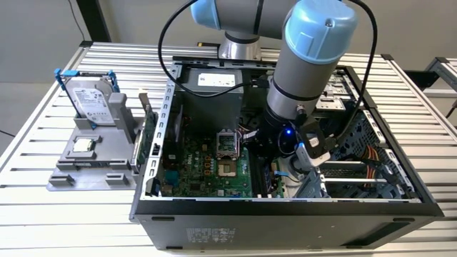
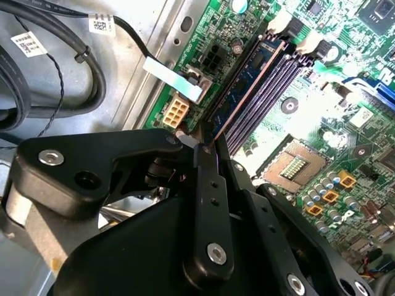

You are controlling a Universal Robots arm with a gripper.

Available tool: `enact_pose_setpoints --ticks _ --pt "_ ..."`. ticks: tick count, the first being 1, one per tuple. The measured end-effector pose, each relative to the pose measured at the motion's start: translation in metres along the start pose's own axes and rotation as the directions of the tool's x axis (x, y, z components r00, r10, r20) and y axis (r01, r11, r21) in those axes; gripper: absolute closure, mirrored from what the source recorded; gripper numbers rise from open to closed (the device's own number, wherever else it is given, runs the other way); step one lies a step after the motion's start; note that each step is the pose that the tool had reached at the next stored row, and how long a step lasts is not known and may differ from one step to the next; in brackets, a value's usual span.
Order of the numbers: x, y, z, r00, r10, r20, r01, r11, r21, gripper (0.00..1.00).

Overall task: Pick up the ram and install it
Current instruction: 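Insert the ram into the slot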

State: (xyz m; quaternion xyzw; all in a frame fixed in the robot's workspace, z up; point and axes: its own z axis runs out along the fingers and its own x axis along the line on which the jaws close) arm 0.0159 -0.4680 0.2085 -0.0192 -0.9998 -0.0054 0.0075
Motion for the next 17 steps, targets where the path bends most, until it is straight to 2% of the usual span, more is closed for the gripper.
enact_pose_setpoints --ticks 4,9,15,17 --pt "0.0000 -0.0003 -0.0016 1.0000 0.000 0.0000 0.000 1.0000 0.0008 0.00" --pt "0.0002 -0.0002 -0.0140 1.0000 0.000 -0.0016 0.000 1.0000 -0.0010 0.00" --pt "0.0002 -0.0014 -0.0259 1.0000 0.000 -0.0054 0.000 0.9998 -0.0179 0.00" --pt "-0.0003 -0.0044 -0.0297 0.9999 0.000 -0.0107 0.000 0.9996 -0.0265 0.00"
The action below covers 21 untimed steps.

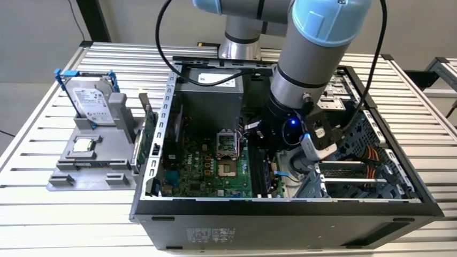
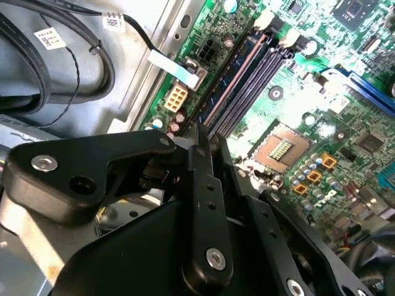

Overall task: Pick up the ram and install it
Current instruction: 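Insert the ram into the slot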

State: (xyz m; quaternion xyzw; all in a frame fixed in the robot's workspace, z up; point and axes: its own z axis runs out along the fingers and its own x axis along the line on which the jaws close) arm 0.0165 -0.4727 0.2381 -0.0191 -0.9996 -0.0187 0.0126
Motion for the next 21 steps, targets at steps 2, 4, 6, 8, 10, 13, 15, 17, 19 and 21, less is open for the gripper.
enact_pose_setpoints --ticks 2,4,6,8,10,13,15,17,19,21 --pt "-0.0001 -0.0005 -0.0002 1.0000 0.000 -0.0003 0.000 1.0000 -0.0017 1.00" --pt "-0.0001 -0.0006 -0.0002 1.0000 0.000 -0.0004 0.000 1.0000 -0.0020 1.00" --pt "-0.0001 -0.0006 -0.0002 1.0000 0.000 -0.0004 0.000 1.0000 -0.0021 1.00" --pt "-0.0001 -0.0009 -0.0002 1.0000 0.000 -0.0004 0.000 1.0000 -0.0037 1.00" --pt "-0.0001 -0.0012 -0.0002 1.0000 0.000 -0.0005 0.000 1.0000 -0.0053 1.00" --pt "-0.0001 -0.0013 -0.0002 1.0000 0.000 -0.0005 0.000 1.0000 -0.0058 1.00" --pt "-0.0001 -0.0014 -0.0002 1.0000 0.000 -0.0005 0.000 1.0000 -0.0059 1.00" --pt "-0.0007 -0.0013 -0.0002 1.0000 0.000 -0.0006 0.000 1.0000 -0.0060 1.00" --pt "-0.0009 -0.0013 -0.0003 1.0000 0.000 -0.0006 0.000 1.0000 -0.0060 1.00" --pt "-0.0013 -0.0014 -0.0004 1.0000 -0.005 -0.0006 0.005 1.0000 -0.0060 1.00"
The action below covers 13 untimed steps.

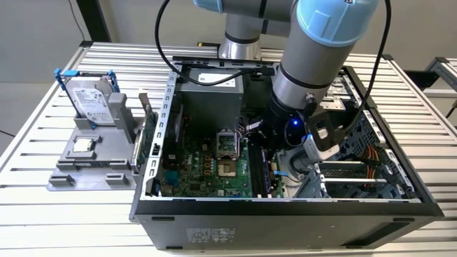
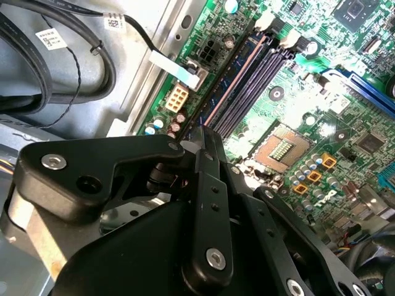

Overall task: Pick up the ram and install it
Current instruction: 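Insert the ram into the slot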

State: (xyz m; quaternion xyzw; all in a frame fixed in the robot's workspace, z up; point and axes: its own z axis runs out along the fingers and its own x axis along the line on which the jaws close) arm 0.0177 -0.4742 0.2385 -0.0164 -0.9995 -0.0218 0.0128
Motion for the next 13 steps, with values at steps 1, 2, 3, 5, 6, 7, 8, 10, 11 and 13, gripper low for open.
enact_pose_setpoints --ticks 1,2,3,5,6,7,8,10,11,13 --pt "-0.0002 0.0000 -0.0002 1.0000 -0.003 -0.0002 0.003 1.0000 0.0002 1.00" --pt "-0.0003 0.0000 -0.0004 1.0000 -0.008 -0.0004 0.008 1.0000 0.0003 1.00" --pt "-0.0005 0.0001 -0.0005 0.9999 -0.014 -0.0007 0.014 0.9999 0.0004 1.00" --pt "-0.0010 0.0001 -0.0007 0.9996 -0.027 -0.0013 0.027 0.9996 0.0003 1.00" --pt "-0.0012 0.0001 -0.0008 0.9994 -0.035 -0.0016 0.035 0.9994 0.0002 1.00" --pt "-0.0013 0.0001 -0.0009 0.9990 -0.044 -0.0020 0.044 0.9990 0.0002 1.00" --pt "-0.0015 0.0001 -0.0010 0.9986 -0.053 -0.0024 0.053 0.9986 0.0001 1.00" --pt "-0.0018 0.0002 -0.0012 0.9972 -0.075 -0.0033 0.075 0.9972 0.0002 1.00" --pt "-0.0019 0.0002 -0.0014 0.9963 -0.086 -0.0039 0.086 0.9963 0.0005 1.00" --pt "-0.0021 0.0002 -0.0018 0.9945 -0.105 -0.0047 0.105 0.9945 0.0009 1.00"
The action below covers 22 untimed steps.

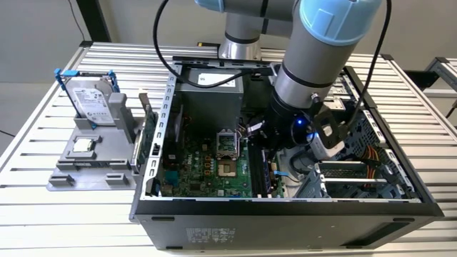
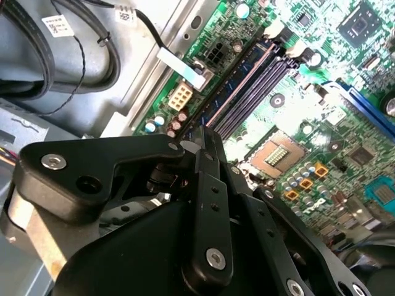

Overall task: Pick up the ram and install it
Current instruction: 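Insert the ram into the slot, then press down the ram until it locks into place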

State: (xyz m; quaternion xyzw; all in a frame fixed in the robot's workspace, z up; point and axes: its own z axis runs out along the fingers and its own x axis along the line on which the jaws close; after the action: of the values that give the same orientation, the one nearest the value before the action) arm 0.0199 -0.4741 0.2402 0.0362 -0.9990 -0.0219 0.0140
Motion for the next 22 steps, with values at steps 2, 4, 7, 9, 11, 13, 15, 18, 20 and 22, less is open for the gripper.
enact_pose_setpoints --ticks 2,4,7,9,11,13,15,18,20,22 --pt "-0.0001 0.0000 -0.0006 0.9998 -0.020 -0.0009 0.020 0.9998 0.0006 1.00" --pt "-0.0003 0.0000 -0.0013 0.9992 -0.039 -0.0018 0.039 0.9992 0.0010 1.00" --pt "-0.0007 0.0000 -0.0018 0.9976 -0.069 -0.0031 0.069 0.9976 0.0015 1.00" --pt "-0.0009 0.0000 -0.0019 0.9960 -0.090 -0.0041 0.090 0.9960 0.0021 1.00" --pt "-0.0010 0.0000 -0.0022 0.9946 -0.104 -0.0049 0.104 0.9946 0.0026 1.00" --pt "-0.0010 0.0001 -0.0024 0.9930 -0.118 -0.0055 0.118 0.9930 0.0027 1.00" --pt "-0.0010 0.0001 -0.0027 0.9907 -0.136 -0.0063 0.136 0.9907 0.0031 1.00" --pt "-0.0010 0.0000 -0.0032 0.9882 -0.153 -0.0076 0.153 0.9882 0.0048 1.00" --pt "-0.0010 0.0000 -0.0033 0.9846 -0.175 -0.0087 0.175 0.9846 0.0053 1.00" --pt "-0.0010 0.0000 -0.0032 0.9793 -0.202 -0.0100 0.202 0.9793 0.0057 1.00"
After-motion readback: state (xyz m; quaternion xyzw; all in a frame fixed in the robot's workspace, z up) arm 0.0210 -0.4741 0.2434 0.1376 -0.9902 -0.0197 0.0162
